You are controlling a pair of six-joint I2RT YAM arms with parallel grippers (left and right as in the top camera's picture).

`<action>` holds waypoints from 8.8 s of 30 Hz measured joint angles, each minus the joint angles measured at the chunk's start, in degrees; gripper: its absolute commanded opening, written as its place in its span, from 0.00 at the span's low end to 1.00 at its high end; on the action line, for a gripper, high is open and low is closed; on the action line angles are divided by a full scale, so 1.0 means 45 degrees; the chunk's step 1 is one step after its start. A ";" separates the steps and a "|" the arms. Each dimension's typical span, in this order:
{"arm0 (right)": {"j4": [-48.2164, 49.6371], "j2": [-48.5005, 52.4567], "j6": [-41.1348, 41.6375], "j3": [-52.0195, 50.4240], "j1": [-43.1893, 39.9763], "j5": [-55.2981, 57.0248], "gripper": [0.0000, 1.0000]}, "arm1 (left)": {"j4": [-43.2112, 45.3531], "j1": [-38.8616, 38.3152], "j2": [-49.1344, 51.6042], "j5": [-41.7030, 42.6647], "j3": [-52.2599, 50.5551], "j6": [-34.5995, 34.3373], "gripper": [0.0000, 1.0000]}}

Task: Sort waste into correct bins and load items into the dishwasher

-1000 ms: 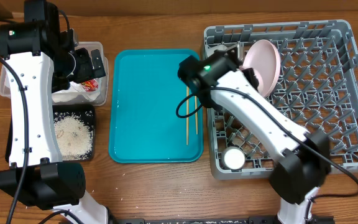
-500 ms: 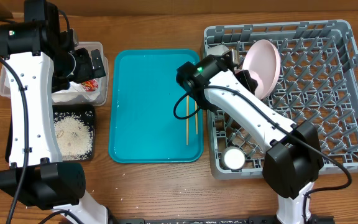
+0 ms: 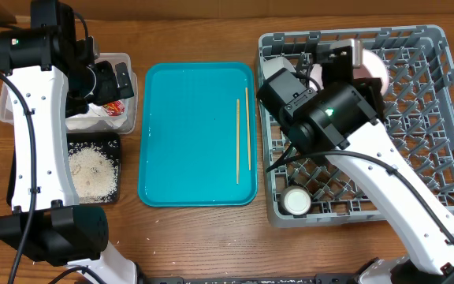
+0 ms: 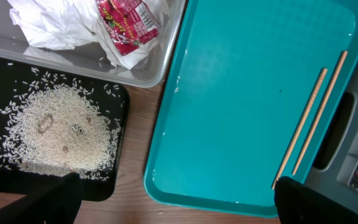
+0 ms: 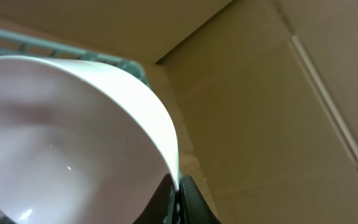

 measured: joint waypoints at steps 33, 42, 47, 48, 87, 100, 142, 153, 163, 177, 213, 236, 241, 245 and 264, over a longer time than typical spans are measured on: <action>0.0967 0.0452 0.1559 -0.0044 -0.0136 -0.4551 0.04 | 0.0000 0.0000 0.0000 0.0005 0.0000 -0.0005 1.00; 0.0097 0.3157 0.2565 -0.1005 -0.0238 -0.4881 0.04 | 0.0000 0.0000 0.0000 0.0005 0.0000 0.0000 1.00; 0.0019 0.4464 0.3079 -0.1268 -0.0238 -0.4682 0.04 | 0.0000 0.0000 0.0000 0.0000 0.0000 -0.0005 1.00; 0.0024 0.4478 0.3181 -0.1268 -0.0238 -0.4639 0.04 | 0.0000 0.0000 0.0000 0.0000 0.0000 0.0000 1.00; 0.0500 0.4473 0.2079 -0.2375 0.0690 -0.2346 0.04 | 0.0000 0.0000 0.0000 0.0000 0.0000 -0.0005 1.00; 0.0073 0.4473 0.2327 -0.2793 0.0845 -0.1477 0.04 | 0.0000 0.0000 0.0000 0.0005 0.0000 0.0000 1.00; 0.0272 0.4469 0.1846 -0.2856 0.2307 -0.2827 0.75 | 0.0000 0.0000 0.0000 0.0000 0.0000 0.0000 1.00; 0.0024 0.4469 0.1860 -0.2667 0.2618 -0.3347 0.97 | 0.0000 0.0000 0.0000 0.0005 0.0000 0.0000 1.00; 0.1030 0.4469 0.1865 0.0491 0.2618 -0.5217 1.00 | 0.0000 0.0000 0.0000 0.0000 0.0000 0.0000 1.00; 0.5921 0.4469 0.0500 0.0942 0.2623 -1.0559 0.93 | 0.0000 0.0000 0.0000 0.0005 0.0000 0.0000 1.00; 0.9428 0.6407 -0.0287 -0.0029 -0.0228 -1.5407 0.58 | 0.0000 0.0000 0.0000 0.0005 0.0000 -0.0005 1.00; 0.9695 0.8223 0.1229 -0.0029 -0.0165 -1.5499 0.37 | 0.0000 0.0000 0.0000 0.0000 0.0000 0.0000 1.00; 0.9612 0.8388 0.1472 0.0005 -0.0053 -1.5650 0.25 | 0.0000 0.0000 0.0000 0.0000 0.0000 -0.0005 1.00; 0.9598 0.8398 0.1739 0.0010 0.0146 -1.5659 0.04 | 0.0000 0.0000 0.0000 0.0005 0.0000 -0.0005 1.00; 0.3682 0.8714 0.0981 0.4721 0.0855 -1.5698 0.04 | -0.0005 0.0000 0.0000 0.0005 0.0000 0.0000 1.00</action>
